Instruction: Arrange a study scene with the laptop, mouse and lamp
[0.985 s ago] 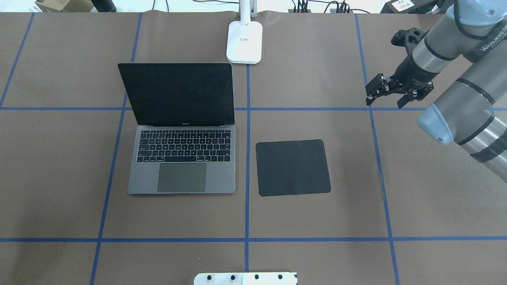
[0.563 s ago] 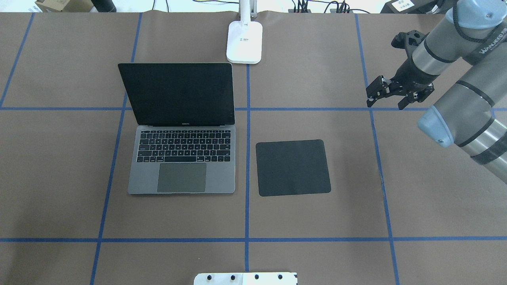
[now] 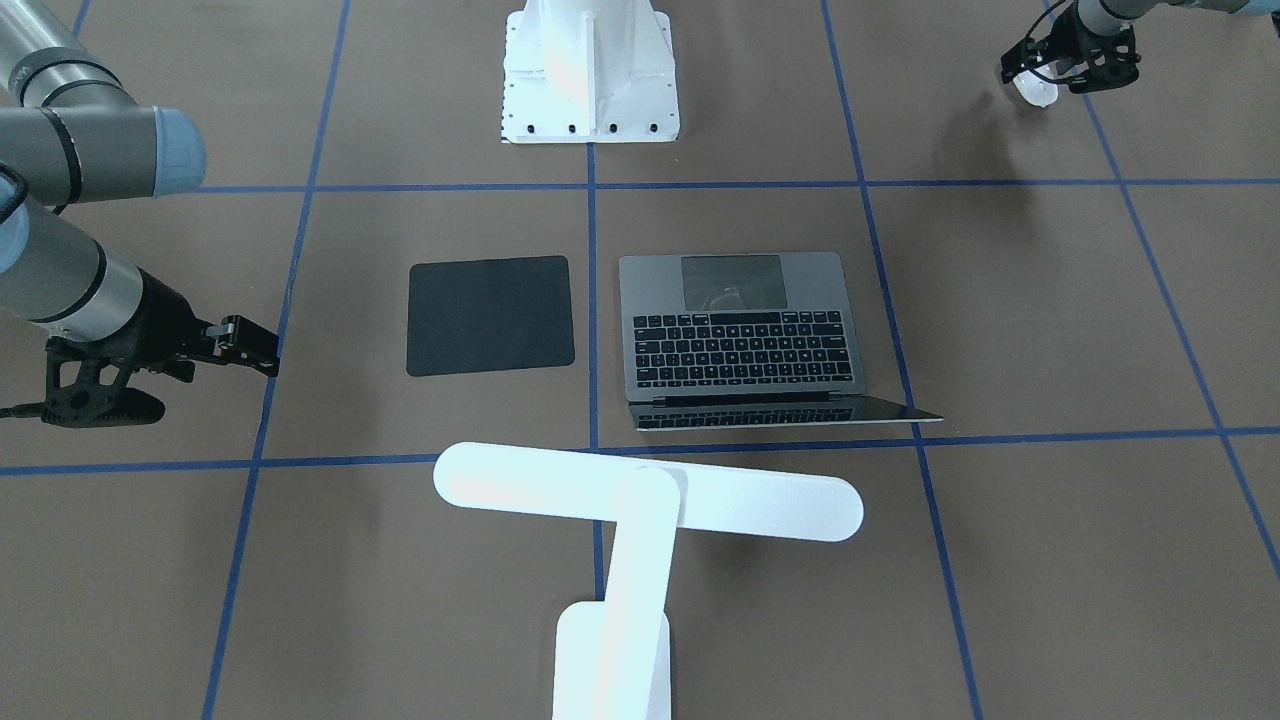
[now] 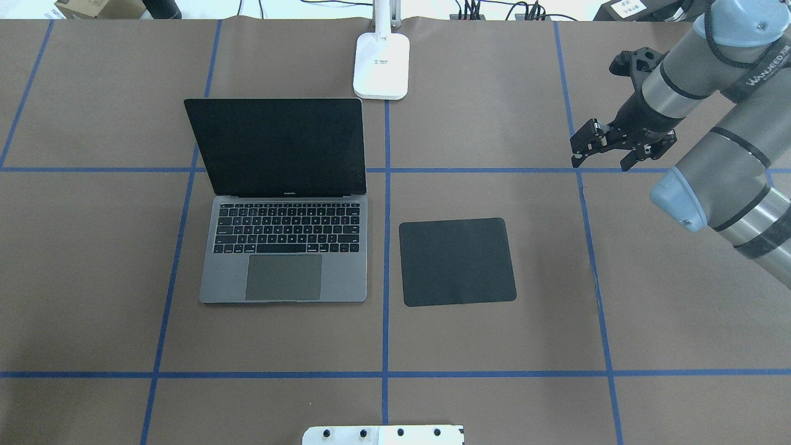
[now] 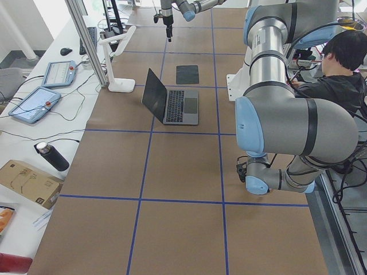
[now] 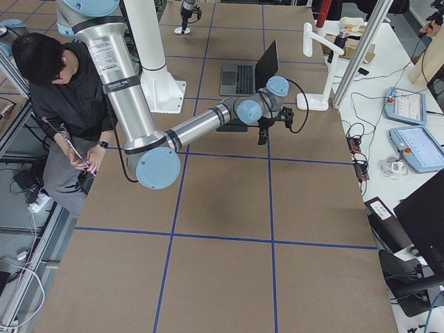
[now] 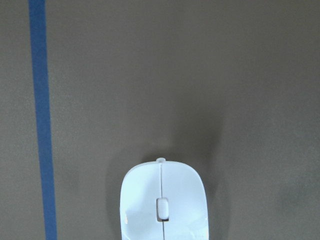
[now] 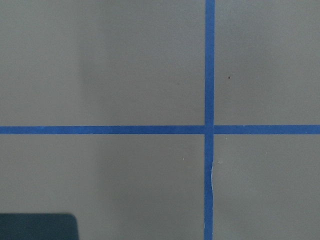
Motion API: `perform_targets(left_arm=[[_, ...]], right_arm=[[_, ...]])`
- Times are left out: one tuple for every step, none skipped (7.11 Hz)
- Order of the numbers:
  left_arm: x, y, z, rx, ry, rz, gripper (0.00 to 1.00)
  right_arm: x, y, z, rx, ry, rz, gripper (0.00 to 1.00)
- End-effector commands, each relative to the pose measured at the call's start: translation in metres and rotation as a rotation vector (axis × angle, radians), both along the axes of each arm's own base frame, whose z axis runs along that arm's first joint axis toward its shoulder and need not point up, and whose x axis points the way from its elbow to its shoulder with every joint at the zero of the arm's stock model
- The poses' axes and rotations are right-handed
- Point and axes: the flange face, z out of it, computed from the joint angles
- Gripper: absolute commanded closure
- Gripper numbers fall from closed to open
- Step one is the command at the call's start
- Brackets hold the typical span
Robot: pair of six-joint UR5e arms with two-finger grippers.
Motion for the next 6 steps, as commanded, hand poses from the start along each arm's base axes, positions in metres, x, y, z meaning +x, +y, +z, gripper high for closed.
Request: perform_targets(left_arm=[[0.0019,0.0025,0.0024,-0.002,-0.002,0.011,0.0],[0.0012,0.0035,0.0052,0.001,-0.008,0.018,0.0],[0.0014,0.0041,0.0053,0.001,-0.008,0.021,0.0],[0.0018,0.0052,0.0053,-0.003,-0.01,0.023,0.0],[0.0019,0.0063,0.0055,-0.006,-0.01,0.026,0.01],[0.0023,0.0074,0.0055,-0.009,-0.012,0.029,0.03]], right_arm=[[0.0,0.0002,-0.0005,0.002,0.0,0.0,0.01],[0.0002,-0.0002,-0.0001,0.004,0.005,0.003,0.01],[0.001,0.0018,0.0011,0.007,0.009,0.005,0.01],[-0.001,0.0038,0.0024,0.007,0.011,0.001,0.01],[-0.001,0.0038,0.0022,0.008,0.01,0.001,0.01],[-0.0006,0.0032,0.0027,0.012,0.017,0.006,0.01]])
